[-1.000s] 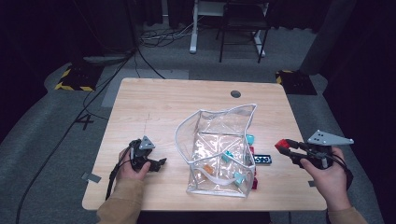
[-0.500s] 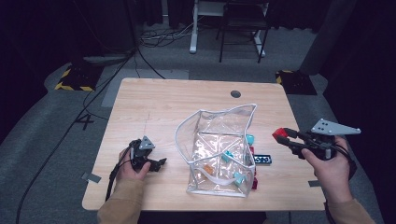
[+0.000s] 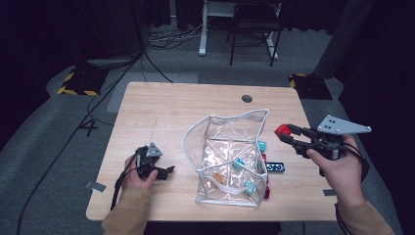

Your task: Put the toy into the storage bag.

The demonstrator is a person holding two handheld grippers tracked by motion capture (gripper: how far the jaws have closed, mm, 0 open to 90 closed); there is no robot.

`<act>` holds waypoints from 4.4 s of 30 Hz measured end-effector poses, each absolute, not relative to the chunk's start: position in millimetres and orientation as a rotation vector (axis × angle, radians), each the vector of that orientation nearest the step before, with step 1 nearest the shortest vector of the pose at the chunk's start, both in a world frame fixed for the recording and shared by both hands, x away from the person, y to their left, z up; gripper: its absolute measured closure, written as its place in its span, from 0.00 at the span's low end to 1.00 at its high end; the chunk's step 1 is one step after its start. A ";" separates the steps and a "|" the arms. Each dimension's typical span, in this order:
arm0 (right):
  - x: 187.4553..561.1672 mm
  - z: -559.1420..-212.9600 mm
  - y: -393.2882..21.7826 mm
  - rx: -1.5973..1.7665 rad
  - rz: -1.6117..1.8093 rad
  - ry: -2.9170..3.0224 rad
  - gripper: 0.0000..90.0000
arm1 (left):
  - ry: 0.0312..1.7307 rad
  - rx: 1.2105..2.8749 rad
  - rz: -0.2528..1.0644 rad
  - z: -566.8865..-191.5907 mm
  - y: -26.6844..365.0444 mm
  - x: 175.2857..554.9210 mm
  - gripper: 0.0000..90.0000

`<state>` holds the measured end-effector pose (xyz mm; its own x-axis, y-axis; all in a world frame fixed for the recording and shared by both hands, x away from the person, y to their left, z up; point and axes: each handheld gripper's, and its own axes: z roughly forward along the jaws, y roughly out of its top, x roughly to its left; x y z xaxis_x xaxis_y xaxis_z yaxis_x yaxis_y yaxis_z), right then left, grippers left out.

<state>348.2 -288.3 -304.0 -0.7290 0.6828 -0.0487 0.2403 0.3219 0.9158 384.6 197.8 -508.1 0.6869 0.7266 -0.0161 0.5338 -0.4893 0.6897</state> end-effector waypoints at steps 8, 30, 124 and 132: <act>353.2 -290.8 -257.7 0.726 1.412 2.175 0.66 | 0.961 2.212 0.364 -508.1 197.8 384.6 0.16; 375.6 -285.1 -183.3 0.629 1.396 2.320 0.66 | 0.960 2.213 0.365 -508.0 197.9 384.6 0.16; 386.1 -315.6 -279.2 0.988 1.237 2.258 0.45 | 0.961 2.212 0.364 -508.1 197.8 384.6 0.16; 393.5 -349.4 -305.9 1.091 1.182 2.265 0.43 | 0.961 2.212 0.364 -508.0 197.8 384.6 0.16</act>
<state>393.5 -305.9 -349.4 -0.6362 0.7708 0.0337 0.4684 0.3512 0.8107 384.6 197.8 -508.0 0.6869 0.7266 -0.0158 0.5337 -0.4896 0.6895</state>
